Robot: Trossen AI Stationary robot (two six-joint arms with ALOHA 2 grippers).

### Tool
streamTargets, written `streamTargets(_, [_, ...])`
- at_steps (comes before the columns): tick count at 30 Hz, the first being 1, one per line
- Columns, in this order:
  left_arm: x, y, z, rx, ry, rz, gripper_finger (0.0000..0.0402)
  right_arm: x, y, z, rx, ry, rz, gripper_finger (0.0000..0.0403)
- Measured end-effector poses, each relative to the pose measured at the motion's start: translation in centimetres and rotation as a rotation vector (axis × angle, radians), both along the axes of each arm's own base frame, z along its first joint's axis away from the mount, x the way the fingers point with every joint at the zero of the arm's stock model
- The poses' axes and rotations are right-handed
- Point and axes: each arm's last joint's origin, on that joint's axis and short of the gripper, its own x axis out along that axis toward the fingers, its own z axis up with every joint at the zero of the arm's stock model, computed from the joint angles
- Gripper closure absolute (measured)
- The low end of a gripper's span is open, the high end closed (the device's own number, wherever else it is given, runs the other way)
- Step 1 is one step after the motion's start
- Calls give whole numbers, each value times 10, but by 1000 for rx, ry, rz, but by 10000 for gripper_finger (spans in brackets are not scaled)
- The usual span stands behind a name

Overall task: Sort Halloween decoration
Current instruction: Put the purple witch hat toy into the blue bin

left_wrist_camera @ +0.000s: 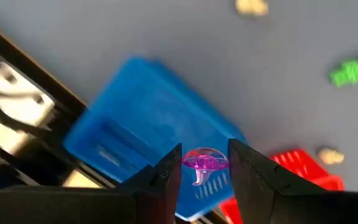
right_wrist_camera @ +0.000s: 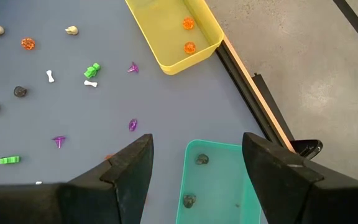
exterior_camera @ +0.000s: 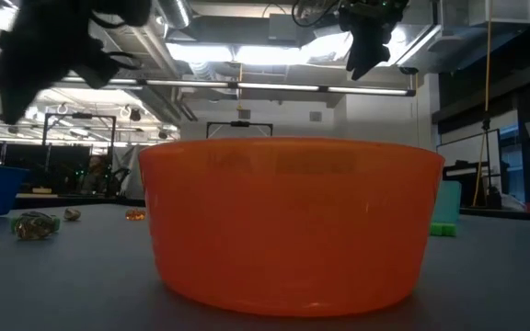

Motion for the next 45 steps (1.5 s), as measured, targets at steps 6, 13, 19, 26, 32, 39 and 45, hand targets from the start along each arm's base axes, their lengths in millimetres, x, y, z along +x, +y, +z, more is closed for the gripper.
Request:
streamTargets(6, [-7,-27,-1,-3,25,-22,292,0,0,0,0,0,0,157])
streamTargets(13, [-12,-43,-1,0,26,-100,292,0,0,0,1,0,-1,157])
streamTargets(19, [-14,-48,-1,1,27,-127,292,0,0,0,1,0,-2,157])
streamTargets(26, [-14,-48,-1,17,22,-125,291,0,0,0,2,0,-3,157])
streamTargets(32, [-14,-48,-1,18,22,-125,291,0,0,0,2,0,-3,157])
streamTargets(39, [-14,-47,-1,25,20,-142,273,0,0,0,2,0,-3,157])
streamTargets(45, [-14,-47,-1,35,17,-145,268,0,0,0,2,0,-3,157])
